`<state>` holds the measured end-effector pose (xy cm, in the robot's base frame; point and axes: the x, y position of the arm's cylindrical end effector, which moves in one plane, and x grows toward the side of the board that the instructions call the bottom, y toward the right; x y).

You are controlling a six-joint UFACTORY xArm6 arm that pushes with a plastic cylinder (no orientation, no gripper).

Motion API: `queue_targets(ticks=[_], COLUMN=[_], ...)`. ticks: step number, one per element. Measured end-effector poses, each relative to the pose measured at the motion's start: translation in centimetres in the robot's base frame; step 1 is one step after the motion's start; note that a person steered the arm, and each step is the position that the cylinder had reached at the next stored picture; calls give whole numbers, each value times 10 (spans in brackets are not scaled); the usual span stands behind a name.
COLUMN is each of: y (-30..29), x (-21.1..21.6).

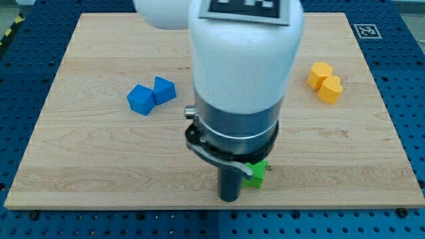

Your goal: Slide the green star right to the red circle

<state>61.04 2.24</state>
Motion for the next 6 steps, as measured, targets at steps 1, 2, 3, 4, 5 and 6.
queue_targets(ticks=[1,2,3,4,5,6], y=[12,25,59,94,108,123], x=[-15,-28,-29,-29,-29,-29])
